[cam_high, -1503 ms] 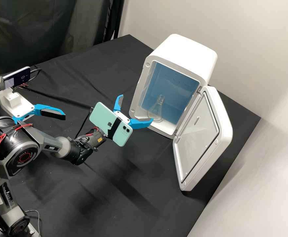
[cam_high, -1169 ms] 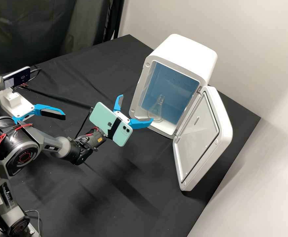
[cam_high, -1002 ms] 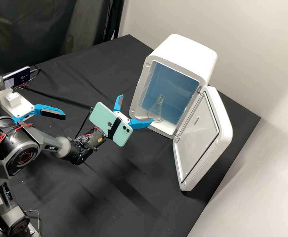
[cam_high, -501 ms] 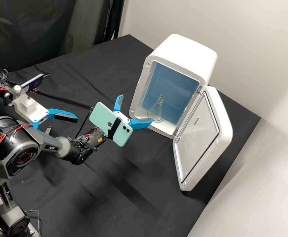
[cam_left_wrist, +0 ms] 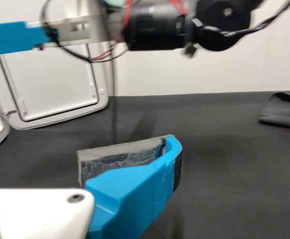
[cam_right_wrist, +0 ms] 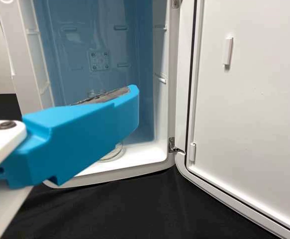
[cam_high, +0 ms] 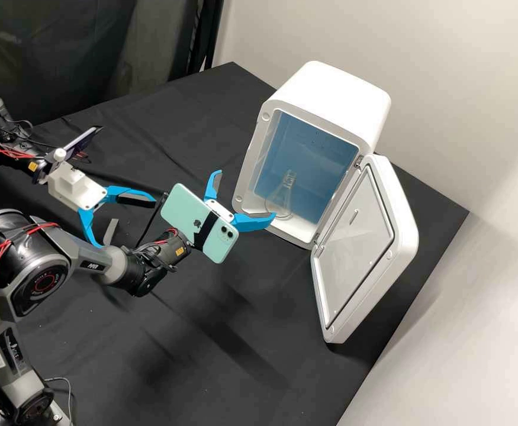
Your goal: Take the flask out of the incubator
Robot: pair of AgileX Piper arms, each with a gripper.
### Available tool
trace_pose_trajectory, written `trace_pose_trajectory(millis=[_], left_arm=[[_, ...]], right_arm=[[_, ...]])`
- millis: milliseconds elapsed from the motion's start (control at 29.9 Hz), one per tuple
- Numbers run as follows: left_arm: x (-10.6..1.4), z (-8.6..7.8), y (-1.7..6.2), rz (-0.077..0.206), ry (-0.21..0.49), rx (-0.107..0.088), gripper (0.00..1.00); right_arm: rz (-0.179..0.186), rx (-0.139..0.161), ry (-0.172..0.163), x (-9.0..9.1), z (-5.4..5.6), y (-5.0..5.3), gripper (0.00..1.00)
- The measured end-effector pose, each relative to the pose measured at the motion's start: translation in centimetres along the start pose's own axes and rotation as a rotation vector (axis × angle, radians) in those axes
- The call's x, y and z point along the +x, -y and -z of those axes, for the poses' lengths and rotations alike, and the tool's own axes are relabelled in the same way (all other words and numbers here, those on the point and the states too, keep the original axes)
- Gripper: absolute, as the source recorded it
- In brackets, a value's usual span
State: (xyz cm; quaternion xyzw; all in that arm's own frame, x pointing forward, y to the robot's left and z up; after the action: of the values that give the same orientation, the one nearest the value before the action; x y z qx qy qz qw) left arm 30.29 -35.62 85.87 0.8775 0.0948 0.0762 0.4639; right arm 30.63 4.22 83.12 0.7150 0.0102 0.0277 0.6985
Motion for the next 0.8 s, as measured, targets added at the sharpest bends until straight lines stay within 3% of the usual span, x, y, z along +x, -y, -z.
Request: trace_pose_trajectory(millis=[301,601,802], left_arm=[[-0.7,4.9,-1.34,-0.043,-0.129,-0.028,1.0],[-0.9,5.6,-1.52,-0.048,-0.15,-0.026,1.0],[-0.9,6.1,-1.55,-0.045,-0.147,-0.011,1.0]], right_arm=[[0.0,0.0,0.0,0.0,0.0,0.0,1.0],[0.0,0.0,0.0,0.0,0.0,0.0,1.0],[0.0,0.0,0.0,0.0,0.0,0.0,1.0]])
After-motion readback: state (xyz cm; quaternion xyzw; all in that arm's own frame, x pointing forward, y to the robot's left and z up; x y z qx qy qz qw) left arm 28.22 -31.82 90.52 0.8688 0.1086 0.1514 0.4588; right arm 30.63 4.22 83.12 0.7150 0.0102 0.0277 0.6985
